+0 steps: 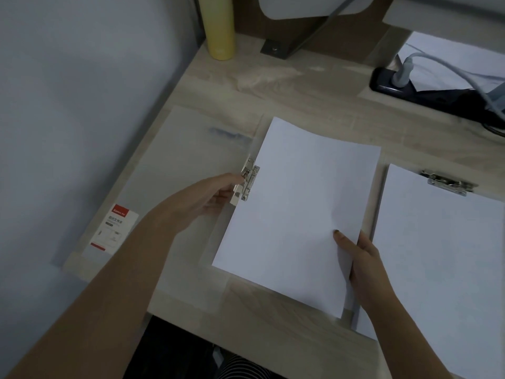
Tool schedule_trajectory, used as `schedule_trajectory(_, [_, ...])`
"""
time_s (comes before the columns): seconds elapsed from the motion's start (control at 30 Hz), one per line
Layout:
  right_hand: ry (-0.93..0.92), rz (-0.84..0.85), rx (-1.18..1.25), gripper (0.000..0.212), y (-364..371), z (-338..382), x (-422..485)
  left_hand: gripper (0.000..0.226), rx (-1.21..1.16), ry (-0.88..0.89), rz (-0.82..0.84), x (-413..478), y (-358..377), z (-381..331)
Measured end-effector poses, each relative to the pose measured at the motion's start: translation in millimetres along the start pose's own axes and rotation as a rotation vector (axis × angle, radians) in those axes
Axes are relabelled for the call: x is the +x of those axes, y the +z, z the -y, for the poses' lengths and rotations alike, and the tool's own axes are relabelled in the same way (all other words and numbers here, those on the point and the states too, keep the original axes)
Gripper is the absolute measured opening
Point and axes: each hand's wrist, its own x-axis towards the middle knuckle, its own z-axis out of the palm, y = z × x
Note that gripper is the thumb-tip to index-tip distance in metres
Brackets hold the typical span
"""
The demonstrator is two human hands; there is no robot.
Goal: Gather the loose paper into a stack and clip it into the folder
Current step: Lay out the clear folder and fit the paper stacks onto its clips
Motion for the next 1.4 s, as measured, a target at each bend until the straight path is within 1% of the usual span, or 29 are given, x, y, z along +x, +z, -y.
schedule_trajectory(0.03, [-0.001,-0.004,-0.001,0.025,0.0,-0.3,0.0,0.031,-0.020,-0.009,0.029,-1.1,0.0,2.0])
schedule_trajectory(0.13, [-0.004,-0.004,-0.009,0.023,0.0,-0.1,-0.8,0.031,-0.051,-0.024,0.100,-3.1,-1.8,11.5])
schedule_trajectory(0.2, [-0.007,-0.009,-0.027,0.024,-0.7,-0.2,-1.0,0.025,-0.064,0.010,0.122,-5.7,-2.3,17.7])
schedule_trajectory(0.37, [0.002,-0.004,-0.034,0.027,-2.1,0.3,-0.6,0.028,-0.100,0.071,-0.039,-4.7,6.1,28.1])
schedule_trajectory(0.53, [0.009,-0.005,-0.031,0.024,-2.7,-1.0,1.4,0.029,-0.118,0.120,-0.140,-0.1,9.8,35.4])
schedule_trajectory(0.7, [-0.005,0.033,-0.054,0.025,-5.8,-1.5,2.1,0.028,-0.111,0.142,-0.175,3.7,11.3,42.5])
schedule_trajectory(0.77, [-0.027,0.012,-0.095,0.031,-4.6,-2.3,1.1,0.027,-0.109,0.134,-0.166,3.2,9.4,43.3])
schedule_trajectory(0.8, [-0.055,-0.022,-0.154,0.035,-1.9,-1.9,0.6,0.026,-0.105,0.129,-0.166,3.0,9.0,43.5])
schedule_trajectory(0.93, [-0.193,-0.249,-0.484,0.056,11.7,3.2,-4.7,0.022,-0.072,0.149,-0.214,-10.1,15.6,35.5])
schedule_trajectory(1.0, [-0.300,-0.311,-0.795,0.060,10.9,5.1,-8.0,0.016,-0.097,0.188,-0.231,-23.1,22.3,25.9])
schedule_trajectory(1.03, [-0.354,-0.291,-0.953,0.058,8.6,5.8,-9.4,0.012,-0.116,0.215,-0.232,-30.8,26.8,19.5])
schedule_trajectory(1.07, [-0.383,-0.222,-1.049,0.055,6.9,9.8,-12.1,0.007,-0.126,0.248,-0.230,-39.8,32.1,11.6])
schedule_trajectory(1.1, [-0.358,-0.129,-1.066,0.054,6.9,14.0,-13.4,0.005,-0.133,0.282,-0.227,-49.4,38.4,2.8])
schedule_trajectory(1.17, [-0.247,0.022,-0.991,0.057,7.0,29.2,-21.3,0.004,-0.149,0.364,-0.210,-69.5,54.8,-16.8])
schedule_trajectory(1.23, [-0.166,0.115,-0.865,0.055,1.5,47.4,-32.8,0.009,-0.151,0.453,-0.164,-87.6,77.1,-37.8])
schedule_trajectory(1.3, [-0.113,0.203,-0.649,0.051,-10.6,63.8,-45.8,0.014,-0.120,0.519,-0.098,-98.3,100.7,-54.5])
schedule_trajectory(1.37, [-0.032,0.271,-0.361,0.047,-32.9,80.0,-62.2,0.017,-0.079,0.567,-0.019,-103.0,128.8,-69.7])
schedule_trajectory(1.4, [-0.016,0.294,-0.233,0.053,-45.4,87.6,-69.7,0.018,-0.050,0.579,0.021,-101.6,142.4,-74.3])
